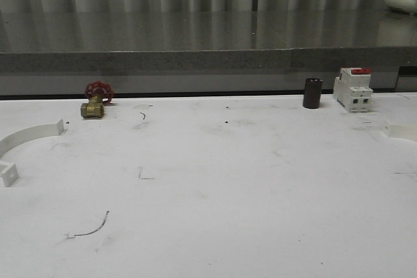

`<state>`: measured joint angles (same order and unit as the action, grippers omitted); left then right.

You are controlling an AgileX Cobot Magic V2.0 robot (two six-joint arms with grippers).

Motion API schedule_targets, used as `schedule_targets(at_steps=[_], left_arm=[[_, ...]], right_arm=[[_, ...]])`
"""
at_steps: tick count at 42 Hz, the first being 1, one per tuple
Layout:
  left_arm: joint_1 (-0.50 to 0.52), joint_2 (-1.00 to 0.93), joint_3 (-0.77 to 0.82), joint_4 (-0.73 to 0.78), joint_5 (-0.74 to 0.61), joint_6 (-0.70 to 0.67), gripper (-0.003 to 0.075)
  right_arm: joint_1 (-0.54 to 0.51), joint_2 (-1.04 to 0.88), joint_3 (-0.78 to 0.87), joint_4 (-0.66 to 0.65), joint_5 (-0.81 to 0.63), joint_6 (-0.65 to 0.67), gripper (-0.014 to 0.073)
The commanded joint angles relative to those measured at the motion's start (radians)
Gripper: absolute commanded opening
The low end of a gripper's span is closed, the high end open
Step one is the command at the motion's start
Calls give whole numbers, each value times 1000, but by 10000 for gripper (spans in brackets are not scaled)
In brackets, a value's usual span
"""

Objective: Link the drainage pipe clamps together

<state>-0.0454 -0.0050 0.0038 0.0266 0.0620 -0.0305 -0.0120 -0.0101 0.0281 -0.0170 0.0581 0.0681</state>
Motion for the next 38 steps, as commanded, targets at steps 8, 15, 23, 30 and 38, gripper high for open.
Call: schedule_targets(at_steps=[8, 15, 23, 30, 38], left_arm=[[0, -10, 23, -2, -77, -9, -20], [0, -10, 23, -2, -77, -9, -20], [0, -10, 23, -2, -77, -9, -20], [0, -10, 23, -2, -82, -9, -20], [0, -10, 21, -2, -191, -9, -20]], right_arm=[[1, -17, -5, -10, -87, -2, -69], [1, -17, -5, -10, -87, -2, -69], [1, -17, -5, -10, -87, -2, -69], [1, -17, -5, -10, -87, -2, -69], [1, -17, -5, -12, -111, -2, -69]])
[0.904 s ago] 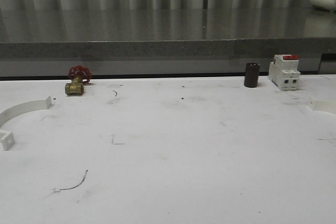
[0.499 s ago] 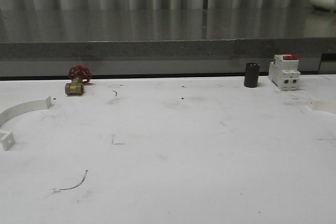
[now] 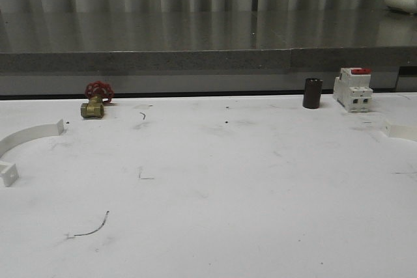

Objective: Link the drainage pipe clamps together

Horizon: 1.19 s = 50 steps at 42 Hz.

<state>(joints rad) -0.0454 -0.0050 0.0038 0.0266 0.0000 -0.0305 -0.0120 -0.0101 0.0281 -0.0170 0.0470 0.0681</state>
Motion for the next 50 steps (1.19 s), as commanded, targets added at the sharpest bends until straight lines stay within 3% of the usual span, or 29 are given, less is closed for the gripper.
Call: schedule_targets(at_steps=[1, 5, 10, 17, 28, 39, 50], left_arm=[[0, -10, 19, -2, -140, -9, -20], [0, -10, -18, -2, -152, -9, -20], [0, -10, -117, -2, -121, -9, -20], [0, 38, -349, 8, 63, -9, -20], [0, 302, -749, 8, 401, -9, -20], [0, 496, -781, 8, 541, -9, -20], [0, 640, -751, 8, 561, -9, -20]], right_arm=[[1, -17, -5, -12, -110, -2, -69], [1, -17, -38, -12, -142, -2, -69], [1, -16, -144, -12, -78, -2, -69], [1, 31, -357, -13, 124, -2, -69], [2, 288, -727, -13, 439, -2, -69], [2, 493, -768, -13, 547, -3, -69], [2, 686, -758, -13, 610, -3, -69]])
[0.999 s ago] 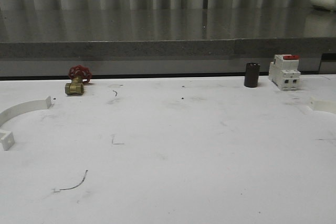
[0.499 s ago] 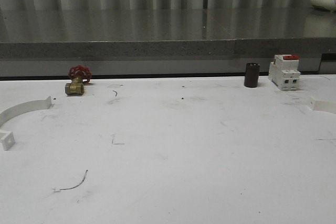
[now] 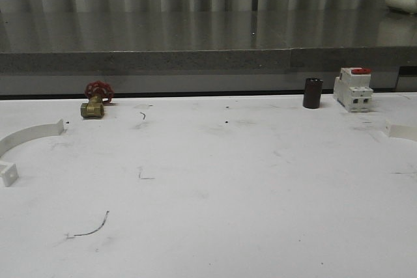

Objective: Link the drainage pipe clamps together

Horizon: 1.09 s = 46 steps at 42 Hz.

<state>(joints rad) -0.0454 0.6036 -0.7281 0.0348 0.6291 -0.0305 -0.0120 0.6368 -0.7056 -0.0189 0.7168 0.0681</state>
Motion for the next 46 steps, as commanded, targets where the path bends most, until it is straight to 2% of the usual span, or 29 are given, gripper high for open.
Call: schedule_targets(at_steps=[1, 13, 16, 21, 24, 27, 30, 33, 36, 46], left_arm=[[0, 42, -14, 0, -68, -9, -20], [0, 137, -5, 0, -61, -9, -20], [0, 161, -5, 14, -57, -9, -20], [0, 200, -5, 21, -57, -9, 4], [0, 225, -5, 23, -68, -9, 82], [0, 251, -5, 23, -78, -9, 205], [0, 277, -7, 23, -78, -9, 347], [0, 308, -17, 23, -71, -9, 447], [0, 357, -44, 22, -47, -9, 479], [0, 589, -202, 22, 34, -9, 479]], right_arm=[[2, 52, -24, -11, -60, -3, -69], [2, 150, -24, -11, -64, -3, -58], [2, 166, -24, -11, -63, -3, 1], [2, 187, -24, -11, -62, -3, 230], [2, 194, -24, -11, -64, -3, 379], [2, 200, -24, -11, -68, -3, 477], [2, 201, -24, -11, -67, -3, 513], [2, 201, -24, -11, -67, -3, 507], [2, 201, -24, -11, -67, -3, 507], [2, 201, -24, -11, -67, -3, 507]])
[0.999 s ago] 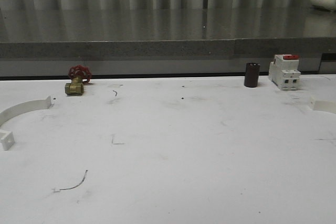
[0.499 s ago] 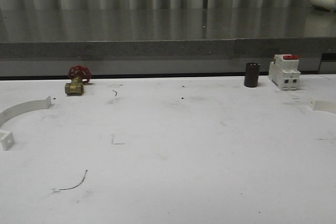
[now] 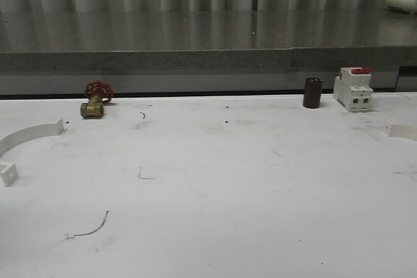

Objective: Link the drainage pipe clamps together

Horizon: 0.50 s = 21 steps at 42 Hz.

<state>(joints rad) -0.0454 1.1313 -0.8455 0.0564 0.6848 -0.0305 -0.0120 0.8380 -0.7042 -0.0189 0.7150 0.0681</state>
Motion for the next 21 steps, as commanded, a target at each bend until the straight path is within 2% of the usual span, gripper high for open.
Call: schedule_targets(at_steps=[1, 21], left_arm=[[0, 86, -99, 0, -19, -9, 479], [0, 522, -332, 4, 12, -9, 466]], right_arm=[[2, 0, -26, -11, -65, -3, 507], [2, 0, -26, -11, -65, -3, 507]])
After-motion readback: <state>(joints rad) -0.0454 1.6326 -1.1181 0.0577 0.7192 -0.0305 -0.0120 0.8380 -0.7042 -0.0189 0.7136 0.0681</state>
